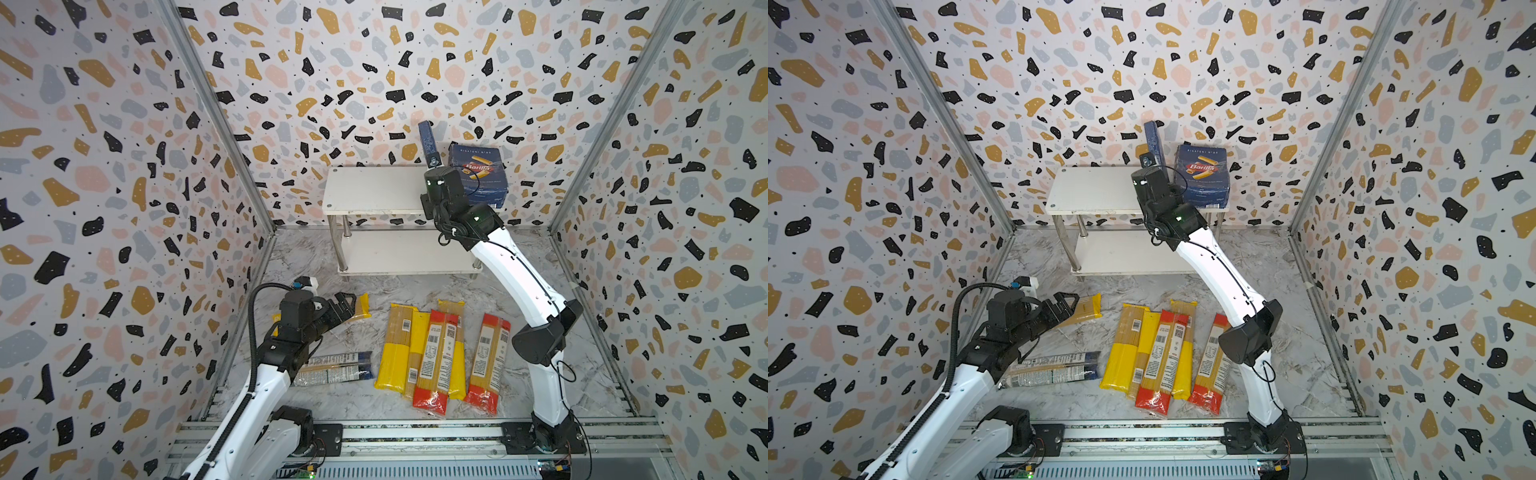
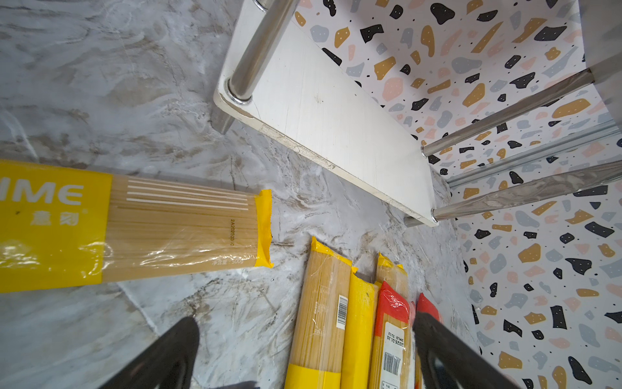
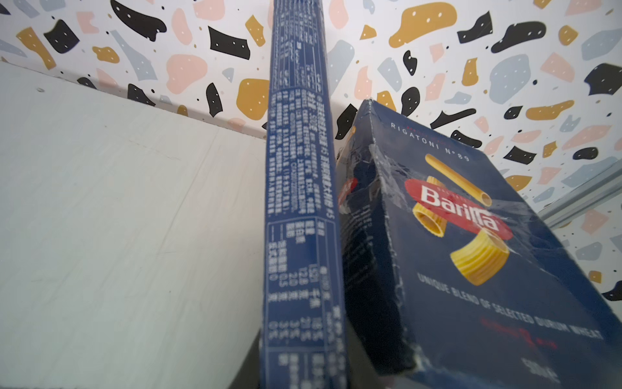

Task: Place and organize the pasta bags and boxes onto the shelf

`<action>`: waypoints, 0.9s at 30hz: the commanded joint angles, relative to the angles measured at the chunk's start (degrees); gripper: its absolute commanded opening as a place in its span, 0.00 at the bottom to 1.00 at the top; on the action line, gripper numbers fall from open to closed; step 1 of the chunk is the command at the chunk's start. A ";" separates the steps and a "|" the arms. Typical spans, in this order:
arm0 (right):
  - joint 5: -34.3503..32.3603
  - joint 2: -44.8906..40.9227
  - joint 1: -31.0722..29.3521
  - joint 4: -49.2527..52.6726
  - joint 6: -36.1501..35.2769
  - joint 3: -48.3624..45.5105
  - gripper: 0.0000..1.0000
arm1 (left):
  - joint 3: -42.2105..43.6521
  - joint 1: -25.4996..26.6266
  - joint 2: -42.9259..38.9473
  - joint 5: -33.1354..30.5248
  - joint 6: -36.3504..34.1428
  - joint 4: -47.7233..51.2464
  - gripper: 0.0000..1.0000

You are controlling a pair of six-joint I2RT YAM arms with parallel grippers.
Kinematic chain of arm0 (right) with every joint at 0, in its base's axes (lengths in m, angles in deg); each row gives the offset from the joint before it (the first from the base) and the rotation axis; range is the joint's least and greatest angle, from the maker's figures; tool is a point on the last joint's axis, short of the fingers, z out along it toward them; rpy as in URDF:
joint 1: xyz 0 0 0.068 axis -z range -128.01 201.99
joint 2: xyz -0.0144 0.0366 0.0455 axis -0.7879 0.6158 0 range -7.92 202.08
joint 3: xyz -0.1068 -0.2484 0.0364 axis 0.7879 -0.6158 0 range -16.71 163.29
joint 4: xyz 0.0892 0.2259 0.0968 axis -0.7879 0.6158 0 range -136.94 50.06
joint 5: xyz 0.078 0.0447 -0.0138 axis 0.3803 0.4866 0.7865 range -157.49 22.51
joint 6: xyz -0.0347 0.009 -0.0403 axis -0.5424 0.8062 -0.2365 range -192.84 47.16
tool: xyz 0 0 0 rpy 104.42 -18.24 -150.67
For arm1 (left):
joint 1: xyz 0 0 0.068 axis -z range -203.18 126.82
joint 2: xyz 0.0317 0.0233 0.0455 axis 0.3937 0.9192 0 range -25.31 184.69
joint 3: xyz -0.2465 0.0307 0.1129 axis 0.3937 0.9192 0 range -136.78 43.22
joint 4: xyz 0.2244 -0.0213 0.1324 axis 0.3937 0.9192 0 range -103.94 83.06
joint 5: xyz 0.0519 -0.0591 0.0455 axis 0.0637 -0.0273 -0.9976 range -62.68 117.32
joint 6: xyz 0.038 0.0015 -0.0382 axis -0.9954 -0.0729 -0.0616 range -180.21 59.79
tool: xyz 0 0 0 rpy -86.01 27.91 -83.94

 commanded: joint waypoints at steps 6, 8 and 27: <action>5.17 -5.00 2.01 -1.01 4.64 2.74 0.33 | -0.35 0.97 -1.14 -0.77 1.26 -1.09 1.00; 5.61 -5.16 2.00 -0.86 4.65 2.44 0.39 | -0.46 1.12 -1.23 -0.95 1.43 -1.05 0.99; 6.01 -6.60 -0.22 -1.37 3.37 0.90 0.67 | -0.99 1.41 -1.48 -1.13 1.19 -0.74 1.00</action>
